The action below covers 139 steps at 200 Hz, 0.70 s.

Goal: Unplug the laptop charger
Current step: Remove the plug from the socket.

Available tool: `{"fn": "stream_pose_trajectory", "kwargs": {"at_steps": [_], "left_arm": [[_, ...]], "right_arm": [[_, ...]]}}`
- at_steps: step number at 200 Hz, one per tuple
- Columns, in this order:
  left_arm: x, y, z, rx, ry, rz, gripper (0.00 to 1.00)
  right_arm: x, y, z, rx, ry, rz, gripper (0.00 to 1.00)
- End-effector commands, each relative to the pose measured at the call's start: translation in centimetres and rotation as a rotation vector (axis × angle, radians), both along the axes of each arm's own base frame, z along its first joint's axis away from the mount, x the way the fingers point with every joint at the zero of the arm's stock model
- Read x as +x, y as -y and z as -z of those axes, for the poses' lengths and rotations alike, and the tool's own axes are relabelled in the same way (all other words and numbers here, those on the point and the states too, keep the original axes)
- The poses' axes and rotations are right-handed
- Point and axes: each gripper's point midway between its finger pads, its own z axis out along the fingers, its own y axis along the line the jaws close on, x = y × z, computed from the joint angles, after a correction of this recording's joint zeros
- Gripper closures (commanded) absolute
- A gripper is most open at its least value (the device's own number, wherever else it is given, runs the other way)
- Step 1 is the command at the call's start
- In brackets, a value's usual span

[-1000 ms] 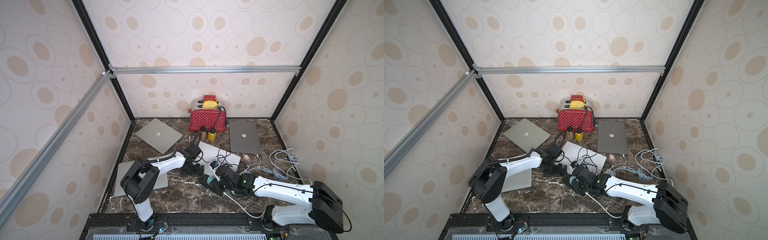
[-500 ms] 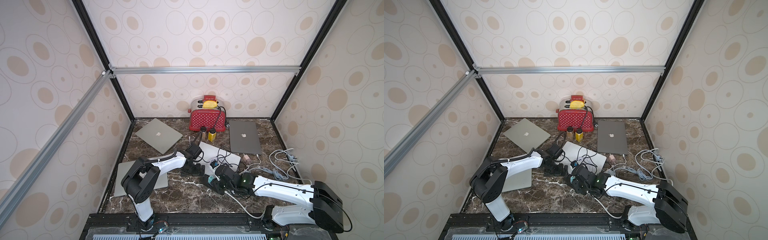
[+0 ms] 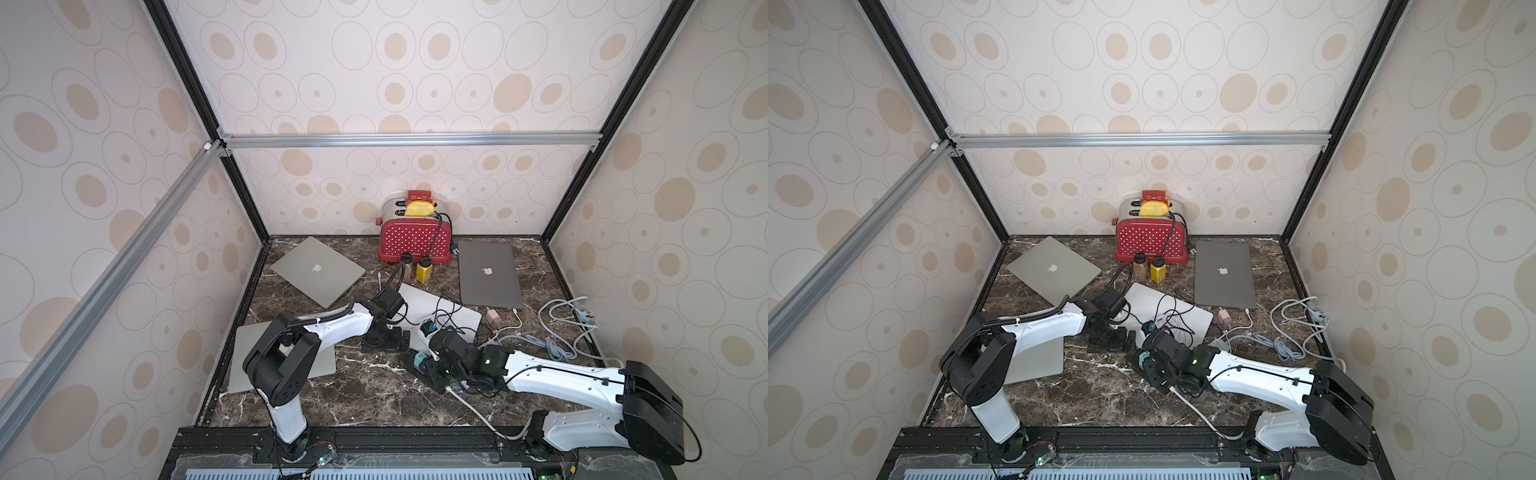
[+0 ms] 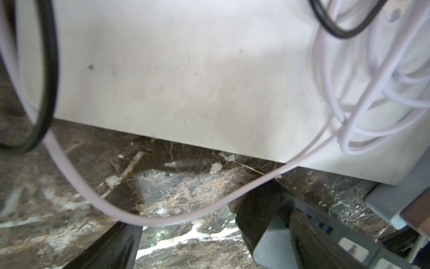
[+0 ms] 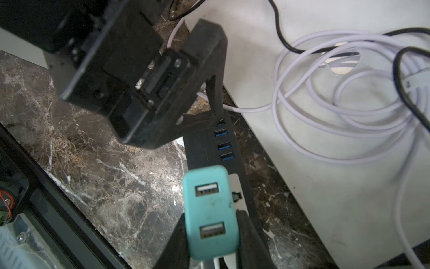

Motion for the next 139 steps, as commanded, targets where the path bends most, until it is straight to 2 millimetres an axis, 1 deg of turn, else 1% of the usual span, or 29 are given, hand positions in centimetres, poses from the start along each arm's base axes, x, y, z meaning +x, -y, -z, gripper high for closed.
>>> {"fn": "stream_pose_trajectory", "kwargs": {"at_steps": [1,17,29,57,85,100,115,139], "left_arm": [[-5.4,-5.5,3.0,0.262,-0.175,0.066,0.01],[-5.6,-5.6,3.1,0.263,-0.178,0.072,0.01],[-5.7,-5.9,3.1,0.274,-0.182,0.078,0.01],[-5.6,-6.0,3.2,0.286,-0.184,0.094,0.01],[-5.7,-6.0,3.4,0.288,-0.190,0.109,0.01],[-5.9,-6.0,3.6,0.289,-0.203,0.122,0.01],[-6.0,-6.1,3.7,0.292,-0.209,0.131,0.01],[-6.0,-6.3,4.2,0.311,-0.219,0.139,0.01]], "right_arm": [[2.3,0.1,0.2,0.024,0.079,0.102,1.00],[2.7,0.7,0.9,-0.020,0.103,0.112,1.00],[3.0,1.2,0.7,-0.059,0.123,0.112,1.00],[3.7,1.9,-1.0,-0.093,0.183,0.119,1.00],[3.9,1.8,-3.1,-0.030,0.228,0.114,1.00],[3.8,1.6,-3.7,0.011,0.240,0.109,1.00],[3.8,1.7,-3.7,0.019,0.247,0.115,1.00],[4.1,2.2,-3.1,-0.036,0.260,0.116,1.00]]}}
